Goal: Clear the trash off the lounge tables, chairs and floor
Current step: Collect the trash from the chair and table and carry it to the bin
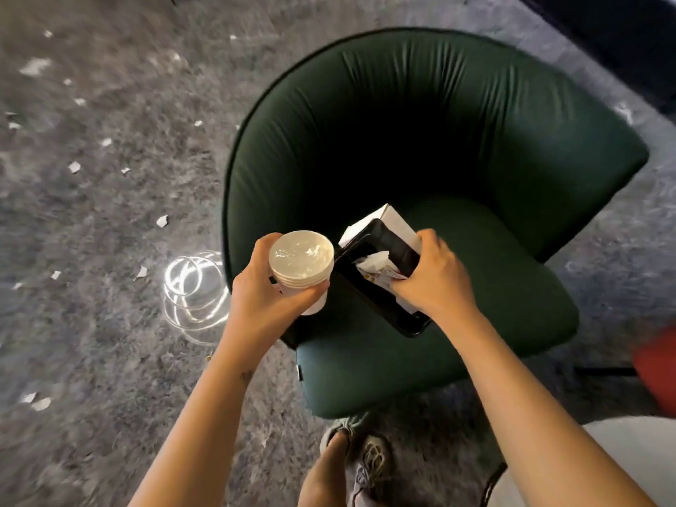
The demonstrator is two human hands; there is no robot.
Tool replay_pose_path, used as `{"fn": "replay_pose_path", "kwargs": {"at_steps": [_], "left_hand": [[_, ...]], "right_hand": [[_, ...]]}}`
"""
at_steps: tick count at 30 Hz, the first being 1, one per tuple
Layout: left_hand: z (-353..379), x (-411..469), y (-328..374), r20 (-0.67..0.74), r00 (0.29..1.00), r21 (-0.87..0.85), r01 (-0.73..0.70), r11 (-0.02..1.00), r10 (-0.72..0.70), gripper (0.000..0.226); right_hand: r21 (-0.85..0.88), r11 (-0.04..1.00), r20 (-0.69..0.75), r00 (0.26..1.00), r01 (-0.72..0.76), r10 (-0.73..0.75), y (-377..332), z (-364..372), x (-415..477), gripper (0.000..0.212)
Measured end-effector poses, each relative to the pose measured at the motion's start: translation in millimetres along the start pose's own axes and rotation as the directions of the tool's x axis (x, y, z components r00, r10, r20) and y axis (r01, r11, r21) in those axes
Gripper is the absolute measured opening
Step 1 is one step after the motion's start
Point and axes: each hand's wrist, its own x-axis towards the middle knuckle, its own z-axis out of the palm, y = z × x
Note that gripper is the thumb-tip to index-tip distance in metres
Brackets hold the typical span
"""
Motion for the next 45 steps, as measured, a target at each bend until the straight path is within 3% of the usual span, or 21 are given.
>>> {"fn": "replay_pose_path", "kwargs": {"at_steps": [5, 11, 18, 24, 28, 34, 45], "left_hand": [[-69, -4, 48, -0.209, 0.975, 0.041, -0.067, 0.997, 0.074, 0.060], [-166, -29, 66, -0.444, 0.895, 0.049, -0.021, 0.999, 0.041, 0.061], [-298, -92, 32, -0.704, 0.708, 0.035, 0.101, 0.994, -0.047, 0.060], [-441, -156, -17, -0.888, 0.454, 0.055, 0.259, 0.964, -0.071, 0.070], [-553, -207, -49, -0.954, 0.287, 0.005, 0.310, 0.951, -0.088, 0.068], [-684, -280, -90, -0.992, 0.095, -0.034, 0.448, 0.893, -0.086, 0.072], [-874, -388, -236, -0.979, -0.160, -0.193, 0.544, 0.816, -0.125, 0.072]], "right_hand": [[0.006, 0.981, -0.053, 0.979, 0.196, -0.195, -85, -50, 19, 0.068], [0.030, 0.914, -0.028, 0.914, 0.405, -0.404, -207, -62, 23, 0.064], [0.122, 0.737, 0.095, 0.731, 0.665, -0.676, -381, -10, -9, 0.054], [0.238, 0.532, 0.164, 0.506, 0.813, -0.847, -563, 64, -69, 0.049], [0.265, 0.385, 0.166, 0.351, 0.884, -0.921, -690, 119, -125, 0.048], [0.330, 0.219, 0.191, 0.163, 0.918, -0.968, -837, 197, -216, 0.043], [0.443, 0.048, 0.277, -0.086, 0.895, -0.957, -1055, 385, -360, 0.042]]}}
